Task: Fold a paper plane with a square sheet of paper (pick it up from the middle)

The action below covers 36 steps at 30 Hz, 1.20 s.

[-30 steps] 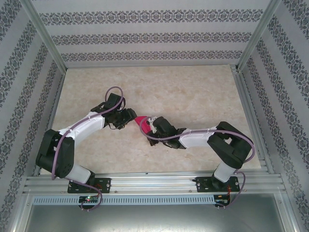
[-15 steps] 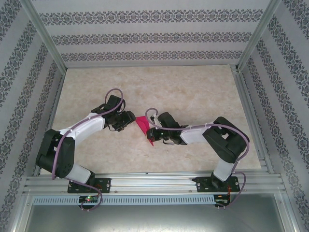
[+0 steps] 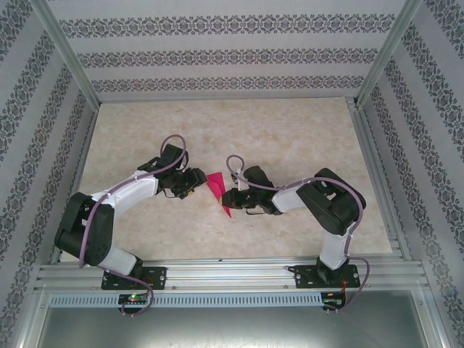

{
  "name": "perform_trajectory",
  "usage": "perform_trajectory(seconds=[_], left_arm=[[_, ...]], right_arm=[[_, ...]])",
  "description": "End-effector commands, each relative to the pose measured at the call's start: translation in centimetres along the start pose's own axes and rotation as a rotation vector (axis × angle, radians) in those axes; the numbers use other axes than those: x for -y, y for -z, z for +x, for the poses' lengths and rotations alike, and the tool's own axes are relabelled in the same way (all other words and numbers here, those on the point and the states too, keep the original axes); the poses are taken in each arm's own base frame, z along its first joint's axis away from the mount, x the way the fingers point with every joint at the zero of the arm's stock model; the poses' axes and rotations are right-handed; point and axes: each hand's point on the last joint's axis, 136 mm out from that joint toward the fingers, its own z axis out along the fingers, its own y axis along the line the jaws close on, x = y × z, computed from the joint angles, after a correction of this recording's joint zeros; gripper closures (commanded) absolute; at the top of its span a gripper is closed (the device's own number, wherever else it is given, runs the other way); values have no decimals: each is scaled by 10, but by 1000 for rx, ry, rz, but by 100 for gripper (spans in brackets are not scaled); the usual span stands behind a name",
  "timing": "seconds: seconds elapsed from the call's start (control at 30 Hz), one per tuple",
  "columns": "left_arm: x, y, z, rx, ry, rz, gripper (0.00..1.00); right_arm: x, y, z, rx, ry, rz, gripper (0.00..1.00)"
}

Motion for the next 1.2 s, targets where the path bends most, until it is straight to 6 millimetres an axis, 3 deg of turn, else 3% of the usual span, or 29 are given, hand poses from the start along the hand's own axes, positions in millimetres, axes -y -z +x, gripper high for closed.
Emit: perform_trajectory(seconds=[0.0,0.37,0.5,0.7,0.83,0.97,1.17], left_arm=[[-1,-5,-1,-8,-20,15,41],[5,-10,1,-36,-35,53,42],[14,-18,-4,-59,-18,63,31],[21,-33,-15,-90,47,30,25],[12,-40,-15,-116,87,-34,23],[-1,-44,-9,-146,119,-83,27],[-11,-43,-3,-173,127,-128,45]], right_arm=[[3,1,1,-3,-51,-33,100],[-3,8,-9,13,-127,-142,100],[3,9,-5,3,-94,-93,100],[1,4,8,-38,56,38,97],[-1,1,11,-38,159,124,97],[-4,-2,15,-34,267,199,95],[-10,-1,15,3,413,282,94]])
